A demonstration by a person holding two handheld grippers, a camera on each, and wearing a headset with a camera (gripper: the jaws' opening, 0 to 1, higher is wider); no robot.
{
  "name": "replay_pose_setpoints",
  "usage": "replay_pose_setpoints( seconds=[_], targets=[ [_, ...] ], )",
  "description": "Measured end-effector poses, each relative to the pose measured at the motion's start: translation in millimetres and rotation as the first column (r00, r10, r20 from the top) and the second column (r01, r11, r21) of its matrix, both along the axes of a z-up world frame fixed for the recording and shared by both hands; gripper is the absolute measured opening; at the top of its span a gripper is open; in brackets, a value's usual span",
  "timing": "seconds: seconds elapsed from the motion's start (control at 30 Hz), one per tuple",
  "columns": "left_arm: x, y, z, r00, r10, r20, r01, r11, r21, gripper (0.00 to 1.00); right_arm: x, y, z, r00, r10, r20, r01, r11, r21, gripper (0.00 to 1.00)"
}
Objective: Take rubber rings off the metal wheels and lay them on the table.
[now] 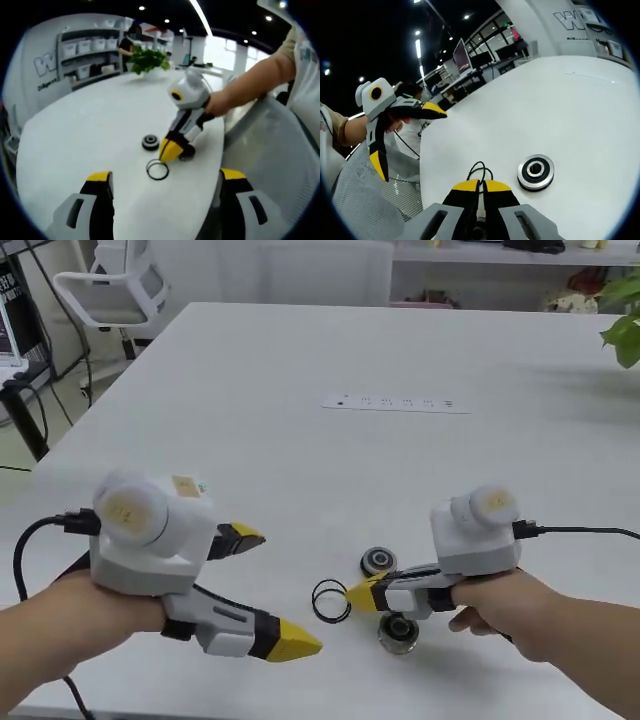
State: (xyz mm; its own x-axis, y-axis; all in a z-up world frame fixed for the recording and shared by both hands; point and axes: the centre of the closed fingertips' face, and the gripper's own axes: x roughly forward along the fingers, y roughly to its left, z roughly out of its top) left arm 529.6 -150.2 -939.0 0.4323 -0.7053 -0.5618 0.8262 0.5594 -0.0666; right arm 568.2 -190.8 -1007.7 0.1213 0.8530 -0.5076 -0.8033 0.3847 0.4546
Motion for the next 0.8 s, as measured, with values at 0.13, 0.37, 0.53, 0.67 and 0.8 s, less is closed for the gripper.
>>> replay_pose_setpoints(
  seconds=[0.13,0.37,0.53,0.67,0.8],
  targets=[
    [0.0,0.3,-1.4,1.000,-0.003,-0.002,0.003,1.000,0.005,0.88,-0.4,-0.6,-2.5,1.000,0.010,0.022,-0.010,1.000,-0.022,0.07],
    [-0.5,2.2,-2.2,1.000,-0.013,-0.010,0.013,1.000,0.014,0.84,1.2,-1.6,1.1,1.000,-0.003,0.022,0.003,1.000,-0.006,0.26],
    [0.5,1.4,-2.4,1.000,-0.027,-0.012,0.028,0.999,0.025,0.83,0.1,-1.0,14.4,0.999,0.008,0.047,-0.009,1.000,0.021,0.28],
    [5.1,-2.1,-0.6,0.999,-0.035,-0.004,0.035,0.999,0.029,0.82,6.2,-5.3,25.3,0.997,-0.010,0.075,0.006,0.999,0.050,0.29],
    [11.7,-6.3,0.2,0.999,-0.040,0.006,0.040,0.999,0.027,0.82,12.1,-10.7,39.5,0.994,-0.033,0.105,0.024,0.996,0.086,0.30]
  ],
)
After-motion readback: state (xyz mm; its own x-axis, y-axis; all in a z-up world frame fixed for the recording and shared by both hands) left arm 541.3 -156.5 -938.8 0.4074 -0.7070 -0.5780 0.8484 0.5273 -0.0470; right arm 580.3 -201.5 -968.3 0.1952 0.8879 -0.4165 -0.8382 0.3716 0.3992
